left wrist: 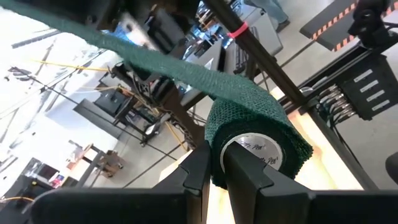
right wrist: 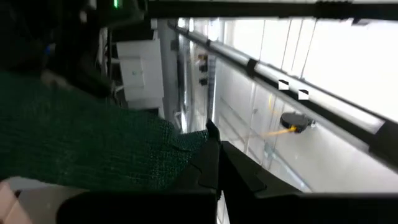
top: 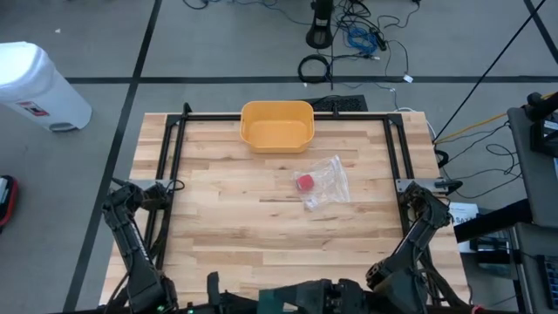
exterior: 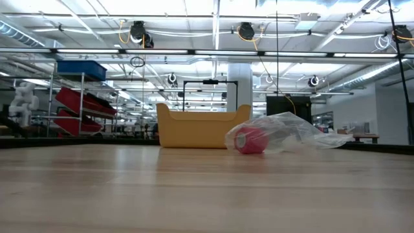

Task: Roll bandage
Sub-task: Roll the green bandage

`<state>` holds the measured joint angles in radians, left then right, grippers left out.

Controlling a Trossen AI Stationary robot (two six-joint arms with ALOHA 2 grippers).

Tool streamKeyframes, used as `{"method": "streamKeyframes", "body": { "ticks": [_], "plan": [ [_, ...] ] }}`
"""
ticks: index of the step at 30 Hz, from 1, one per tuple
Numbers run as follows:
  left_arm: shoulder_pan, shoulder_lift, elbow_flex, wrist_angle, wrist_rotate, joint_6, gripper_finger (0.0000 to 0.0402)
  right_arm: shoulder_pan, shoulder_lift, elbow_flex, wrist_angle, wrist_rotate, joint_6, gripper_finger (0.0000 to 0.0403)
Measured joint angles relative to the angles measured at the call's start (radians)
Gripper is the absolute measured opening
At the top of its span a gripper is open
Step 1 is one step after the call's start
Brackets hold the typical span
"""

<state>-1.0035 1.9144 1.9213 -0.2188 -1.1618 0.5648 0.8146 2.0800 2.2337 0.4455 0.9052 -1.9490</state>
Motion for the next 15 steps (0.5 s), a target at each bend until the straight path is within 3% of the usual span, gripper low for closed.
{"method": "streamKeyframes", "body": {
  "ticks": [6, 15],
  "plan": [
    [-0.029, 0.000, 0.000, 0.001, -0.002, 0.023, 0.0047, -0.005, 0.000, 0.000, -0.001, 0.084, 0.000, 0.0000],
    [-0.063, 0.000, 0.000, 0.001, 0.002, 0.053, 0.0047, -0.016, 0.000, 0.000, -0.012, 0.089, 0.100, 0.0000]
  ]
}}
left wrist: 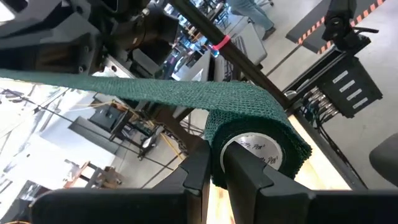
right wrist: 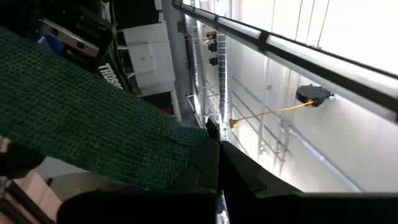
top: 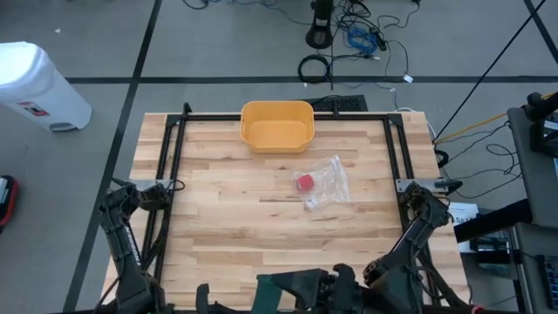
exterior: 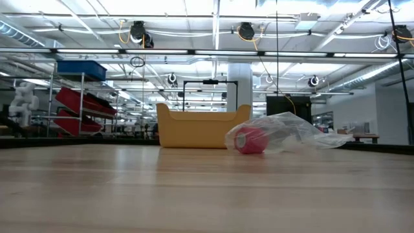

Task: Roll bandage
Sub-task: Roll the green bandage

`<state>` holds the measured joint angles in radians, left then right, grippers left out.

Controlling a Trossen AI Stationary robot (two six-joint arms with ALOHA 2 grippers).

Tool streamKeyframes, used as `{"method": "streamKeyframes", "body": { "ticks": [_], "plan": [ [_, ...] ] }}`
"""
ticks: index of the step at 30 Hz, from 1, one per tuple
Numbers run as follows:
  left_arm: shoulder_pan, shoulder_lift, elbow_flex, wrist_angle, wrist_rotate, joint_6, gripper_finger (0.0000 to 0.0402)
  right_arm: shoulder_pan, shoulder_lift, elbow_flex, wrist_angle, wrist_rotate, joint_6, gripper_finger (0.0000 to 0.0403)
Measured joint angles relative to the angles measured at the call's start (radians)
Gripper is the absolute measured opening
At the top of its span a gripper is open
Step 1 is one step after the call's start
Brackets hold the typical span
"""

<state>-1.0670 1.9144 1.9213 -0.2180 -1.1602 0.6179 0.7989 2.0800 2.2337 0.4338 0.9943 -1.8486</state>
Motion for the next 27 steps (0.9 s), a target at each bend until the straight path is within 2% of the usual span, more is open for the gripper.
{"method": "streamKeyframes", "body": {
  "ticks": [10, 15, 27],
  "plan": [
    [-0.016, 0.000, 0.000, 0.020, 0.054, 0.021, 0.0047, -0.042, 0.000, 0.000, -0.170, 0.018, 0.276, 0.0000],
    [-0.028, 0.000, 0.000, 0.026, 0.054, 0.036, 0.0047, -0.057, 0.000, 0.000, -0.280, 0.078, 0.446, 0.0000],
    [-0.050, 0.000, 0.000, 0.031, 0.041, 0.044, 0.0047, -0.060, 0.001, 0.000, -0.566, 0.079, 0.844, 0.0000]
  ]
}}
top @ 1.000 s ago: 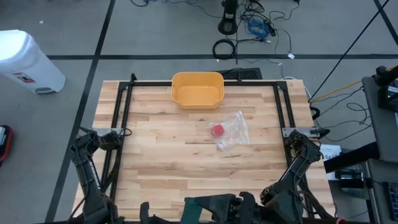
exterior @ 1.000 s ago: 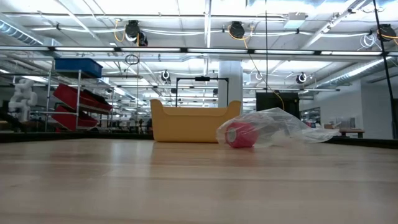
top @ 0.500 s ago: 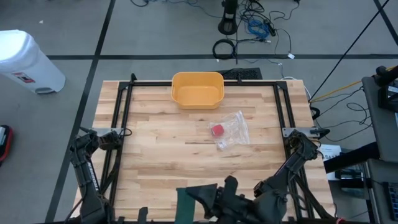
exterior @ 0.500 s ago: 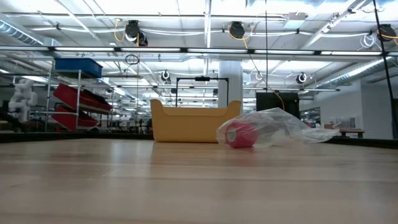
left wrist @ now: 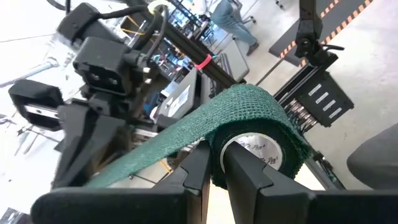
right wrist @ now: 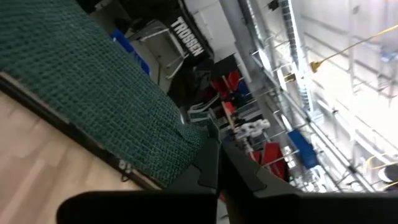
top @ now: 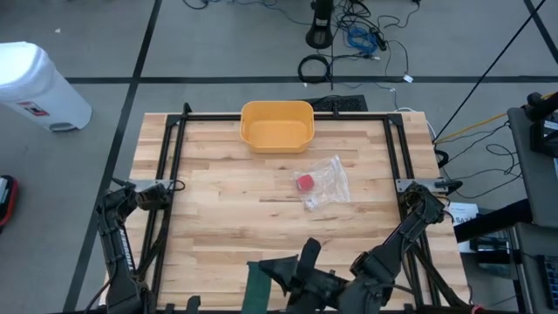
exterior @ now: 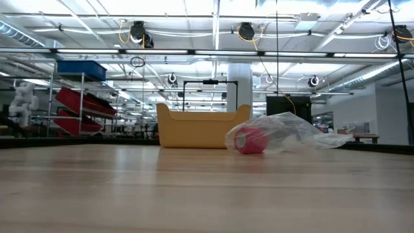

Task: Roll bandage
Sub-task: Roll the green bandage

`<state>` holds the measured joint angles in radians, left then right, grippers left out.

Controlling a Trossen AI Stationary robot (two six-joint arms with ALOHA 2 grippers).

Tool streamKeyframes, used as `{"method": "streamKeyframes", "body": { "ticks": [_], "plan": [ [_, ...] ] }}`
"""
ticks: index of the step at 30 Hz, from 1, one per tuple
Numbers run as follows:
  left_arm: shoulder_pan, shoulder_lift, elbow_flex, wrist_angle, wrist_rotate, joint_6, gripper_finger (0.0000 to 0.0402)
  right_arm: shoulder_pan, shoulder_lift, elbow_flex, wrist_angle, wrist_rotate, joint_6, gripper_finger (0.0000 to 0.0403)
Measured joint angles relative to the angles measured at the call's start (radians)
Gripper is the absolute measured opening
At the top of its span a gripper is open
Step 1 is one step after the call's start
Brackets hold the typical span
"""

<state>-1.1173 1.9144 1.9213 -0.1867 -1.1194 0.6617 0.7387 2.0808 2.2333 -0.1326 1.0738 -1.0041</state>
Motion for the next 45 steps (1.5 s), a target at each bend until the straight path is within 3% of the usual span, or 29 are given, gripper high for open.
{"method": "streamKeyframes", "body": {
  "ticks": [21, 29, 45],
  "plan": [
    [-0.013, 0.000, 0.000, 0.011, -0.037, 0.003, 0.0047, -0.034, 0.000, 0.000, -0.347, -0.013, 0.406, 0.0000],
    [-0.016, 0.000, 0.000, 0.024, 0.000, 0.011, 0.0047, -0.055, 0.000, 0.000, -0.359, -0.192, 0.498, 0.0002],
    [-0.016, 0.000, 0.000, 0.093, 0.024, 0.032, 0.0047, -0.061, 0.000, 0.000, -0.358, -0.265, 0.552, 0.0091]
  ]
}}
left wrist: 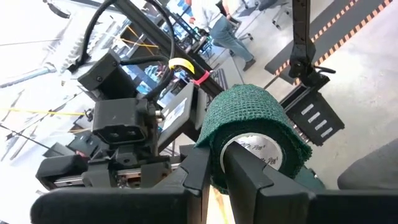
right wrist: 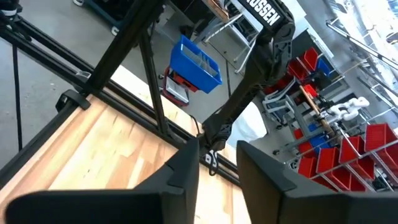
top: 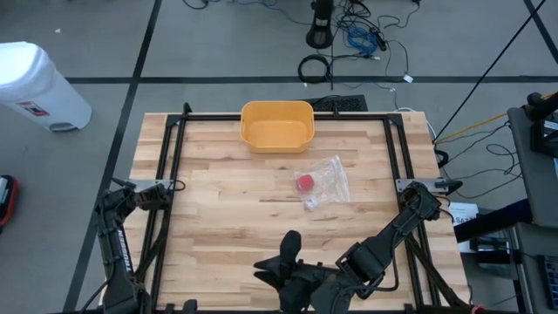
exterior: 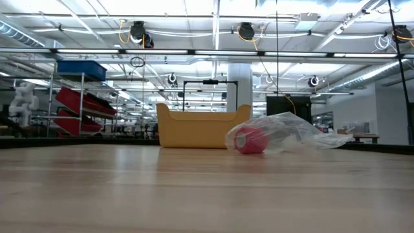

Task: Roll bandage
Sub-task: Roll the green bandage

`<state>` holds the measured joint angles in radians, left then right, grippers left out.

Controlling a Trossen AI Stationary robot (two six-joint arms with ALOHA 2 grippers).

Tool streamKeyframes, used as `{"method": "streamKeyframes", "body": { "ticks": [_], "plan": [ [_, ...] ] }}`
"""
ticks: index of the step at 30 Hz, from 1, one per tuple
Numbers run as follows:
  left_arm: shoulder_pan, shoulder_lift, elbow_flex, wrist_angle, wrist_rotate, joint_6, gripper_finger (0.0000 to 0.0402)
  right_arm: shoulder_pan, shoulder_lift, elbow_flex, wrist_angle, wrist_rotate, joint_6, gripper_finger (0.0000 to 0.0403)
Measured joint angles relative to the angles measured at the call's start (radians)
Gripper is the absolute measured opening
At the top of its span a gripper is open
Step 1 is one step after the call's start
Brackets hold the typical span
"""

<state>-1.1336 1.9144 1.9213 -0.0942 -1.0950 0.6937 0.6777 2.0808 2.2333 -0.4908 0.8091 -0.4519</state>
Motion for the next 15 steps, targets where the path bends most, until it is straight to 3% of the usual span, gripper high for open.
{"method": "streamKeyframes", "body": {
  "ticks": [10, 15],
  "plan": [
    [0.001, 0.000, 0.000, -0.001, -0.004, 0.000, 0.0047, 0.046, 0.000, 0.000, -0.004, 0.088, 0.010, 0.0137],
    [0.004, 0.000, 0.000, -0.001, -0.060, 0.000, 0.0047, 0.129, 0.001, 0.000, -0.094, 0.083, 0.145, 0.0139]
  ]
}}
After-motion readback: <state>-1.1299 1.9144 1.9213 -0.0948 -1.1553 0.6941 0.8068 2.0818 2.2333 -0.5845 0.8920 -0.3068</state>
